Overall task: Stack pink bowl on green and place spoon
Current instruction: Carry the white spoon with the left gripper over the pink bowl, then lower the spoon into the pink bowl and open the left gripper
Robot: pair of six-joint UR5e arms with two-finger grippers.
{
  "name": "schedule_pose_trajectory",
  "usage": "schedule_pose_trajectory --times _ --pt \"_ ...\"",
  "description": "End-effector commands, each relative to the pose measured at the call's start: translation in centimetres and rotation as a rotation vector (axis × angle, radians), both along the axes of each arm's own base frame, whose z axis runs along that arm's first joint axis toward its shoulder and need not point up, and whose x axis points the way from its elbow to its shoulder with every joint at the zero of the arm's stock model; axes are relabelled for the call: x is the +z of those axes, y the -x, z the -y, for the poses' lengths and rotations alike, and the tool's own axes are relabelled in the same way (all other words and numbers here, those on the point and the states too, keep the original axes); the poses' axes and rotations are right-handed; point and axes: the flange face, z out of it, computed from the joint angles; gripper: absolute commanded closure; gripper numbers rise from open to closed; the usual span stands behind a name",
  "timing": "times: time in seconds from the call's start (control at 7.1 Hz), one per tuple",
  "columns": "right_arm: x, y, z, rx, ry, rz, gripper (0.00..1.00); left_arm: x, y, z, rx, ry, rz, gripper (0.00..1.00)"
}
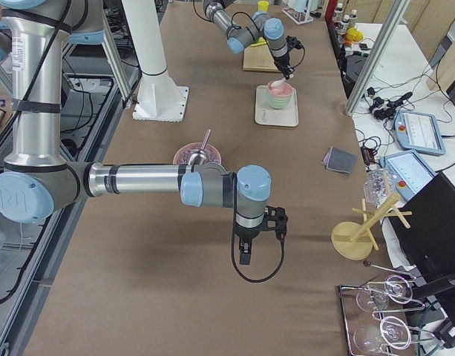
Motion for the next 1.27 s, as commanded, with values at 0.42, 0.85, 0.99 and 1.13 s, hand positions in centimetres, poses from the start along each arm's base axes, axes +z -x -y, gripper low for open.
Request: schedule_pose_trajectory --times 0.42,0.85,0.99,1.13 --pt "0.0 0.0 0.0 0.000 -0.001 0.000 0.00 -0.2 -0.8 -0.9 0.014 -0.005 -0.003 0.72" --pt "-0.1 0.0 0.1 0.000 -0.004 0.000 0.00 -0.4 -0.7 -0.9 0.031 -0.021 0.003 0.23" --pt "-0.1 0.0 0.1 0.000 -0.004 -0.001 0.00 -0.6 -0.6 -1.0 0.053 -0.038 0.011 0.03" --pt "-0.2 0.0 0.1 0.000 -0.005 0.000 0.00 -1.1 -0.2 -1.3 0.068 -0.054 0.008 0.03"
